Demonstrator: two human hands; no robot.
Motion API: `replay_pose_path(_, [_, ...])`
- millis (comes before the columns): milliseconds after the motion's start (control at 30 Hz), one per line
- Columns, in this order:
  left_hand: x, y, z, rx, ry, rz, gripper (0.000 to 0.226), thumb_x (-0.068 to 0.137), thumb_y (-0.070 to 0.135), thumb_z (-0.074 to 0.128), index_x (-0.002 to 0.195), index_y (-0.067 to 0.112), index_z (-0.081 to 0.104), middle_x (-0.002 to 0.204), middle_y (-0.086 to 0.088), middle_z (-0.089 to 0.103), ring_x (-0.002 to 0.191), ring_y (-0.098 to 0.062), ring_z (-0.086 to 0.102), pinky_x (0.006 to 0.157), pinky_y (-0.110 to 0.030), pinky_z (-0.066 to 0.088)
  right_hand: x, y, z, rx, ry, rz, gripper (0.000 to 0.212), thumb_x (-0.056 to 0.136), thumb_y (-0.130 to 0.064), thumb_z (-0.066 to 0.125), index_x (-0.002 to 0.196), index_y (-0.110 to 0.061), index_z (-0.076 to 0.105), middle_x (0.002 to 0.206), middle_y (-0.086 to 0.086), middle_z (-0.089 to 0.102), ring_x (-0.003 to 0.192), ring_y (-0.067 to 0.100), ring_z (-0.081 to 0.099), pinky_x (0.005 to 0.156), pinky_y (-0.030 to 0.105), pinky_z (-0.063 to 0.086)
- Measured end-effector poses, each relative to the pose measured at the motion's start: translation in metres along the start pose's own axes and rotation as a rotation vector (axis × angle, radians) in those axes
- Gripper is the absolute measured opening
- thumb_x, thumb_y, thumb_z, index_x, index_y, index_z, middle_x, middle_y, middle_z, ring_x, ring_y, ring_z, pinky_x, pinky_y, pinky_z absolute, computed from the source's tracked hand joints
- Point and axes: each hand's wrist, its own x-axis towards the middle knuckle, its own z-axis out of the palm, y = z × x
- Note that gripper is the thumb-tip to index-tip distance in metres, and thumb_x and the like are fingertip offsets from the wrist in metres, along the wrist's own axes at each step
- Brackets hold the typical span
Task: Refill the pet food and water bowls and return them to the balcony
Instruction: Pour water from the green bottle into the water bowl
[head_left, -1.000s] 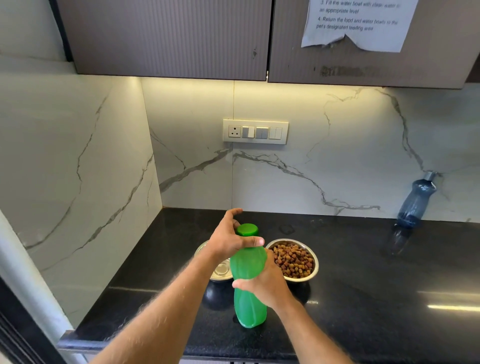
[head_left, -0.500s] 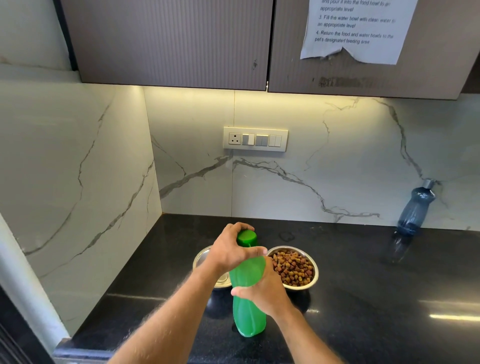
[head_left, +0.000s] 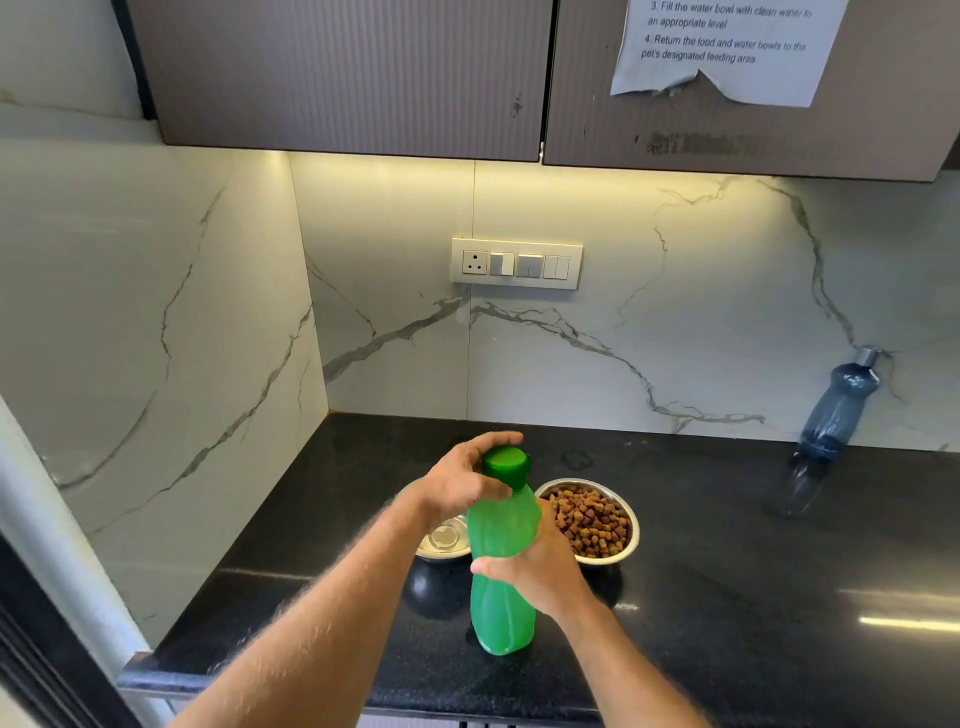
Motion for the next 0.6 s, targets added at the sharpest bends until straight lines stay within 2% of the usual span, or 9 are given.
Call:
replay_pose_path(67, [0.002,-0.002,-0.003,-0.001,0.073,-0.030,0.068,0.070,0.004,0.086,0.131,0.020,0.061,0.123,-0.009,0.066,0.114,-0.027,0.064,0.103,-0.048,0.052,-0.001,0.000,-0.001,0.004,-0.011,0.007,0.099,0.046,-0.050,0.095,0.129,-0.037,0.042,0.110,-0.019,0.059,0.096,-0.010,0.062,0.070,0.013,0.051])
replay_pose_path(200, [0.007,0.001,0.003,0.261,0.236,-0.064,0.068,0.055,0.048,0.095,0.109,0.025,0.060,0.110,0.002,0.061,0.098,-0.015,0.064,0.086,-0.035,0.059,-0.001,-0.005,0.000,0.008,-0.018,0.027,0.102,0.043,-0.052,0.094,0.126,-0.035,0.038,0.108,-0.016,0.064,0.093,-0.004,0.065,0.068,0.011,0.048])
replay_pose_path(300, [0.006,0.002,0.005,0.376,0.298,-0.054,0.076,0.053,0.061,0.091,0.107,0.023,0.053,0.110,0.005,0.049,0.096,-0.014,0.059,0.081,-0.033,0.058,-0.002,-0.007,0.002,0.004,-0.019,0.021,0.103,0.044,-0.050,0.094,0.128,-0.034,0.038,0.109,-0.017,0.064,0.095,-0.002,0.064,0.071,0.013,0.048])
replay_pose_path(333, [0.006,0.001,0.004,0.350,0.257,-0.053,0.076,0.057,0.055,0.092,0.111,0.022,0.051,0.113,0.004,0.050,0.099,-0.016,0.059,0.083,-0.033,0.057,-0.002,-0.007,0.002,0.003,-0.017,0.016,0.102,0.044,-0.050,0.094,0.129,-0.033,0.039,0.110,-0.016,0.063,0.095,-0.002,0.064,0.072,0.013,0.048])
replay_pose_path(400, [0.001,0.001,0.001,0.170,0.079,-0.034,0.077,0.063,0.032,0.092,0.124,0.022,0.047,0.122,-0.004,0.054,0.105,-0.019,0.061,0.084,-0.029,0.057,-0.001,-0.005,0.002,0.014,-0.007,0.009,0.101,0.045,-0.050,0.094,0.129,-0.033,0.041,0.110,-0.017,0.062,0.095,-0.001,0.065,0.071,0.013,0.049])
replay_pose_path(467, [-0.003,0.002,-0.002,0.060,-0.033,-0.009,0.080,0.066,0.013,0.078,0.137,0.024,0.045,0.129,-0.007,0.055,0.111,-0.020,0.060,0.085,-0.023,0.056,-0.001,-0.002,0.001,0.027,-0.002,0.004,0.100,0.046,-0.049,0.094,0.131,-0.034,0.042,0.110,-0.018,0.060,0.096,-0.001,0.064,0.073,0.015,0.051])
replay_pose_path(533, [-0.004,0.000,-0.004,0.027,-0.007,0.002,0.072,0.071,0.002,0.077,0.137,0.022,0.054,0.126,-0.009,0.061,0.113,-0.025,0.062,0.095,-0.035,0.055,-0.001,0.000,0.000,0.032,-0.003,-0.001,0.099,0.047,-0.049,0.095,0.130,-0.035,0.043,0.110,-0.018,0.060,0.096,-0.004,0.064,0.075,0.017,0.053])
replay_pose_path(600, [-0.003,-0.003,-0.002,0.014,0.098,-0.021,0.056,0.072,0.004,0.086,0.121,0.018,0.062,0.116,-0.010,0.067,0.109,-0.027,0.065,0.099,-0.045,0.054,-0.001,0.001,0.001,0.029,-0.008,0.003,0.099,0.047,-0.048,0.096,0.130,-0.035,0.043,0.110,-0.018,0.060,0.096,-0.007,0.063,0.073,0.016,0.054])
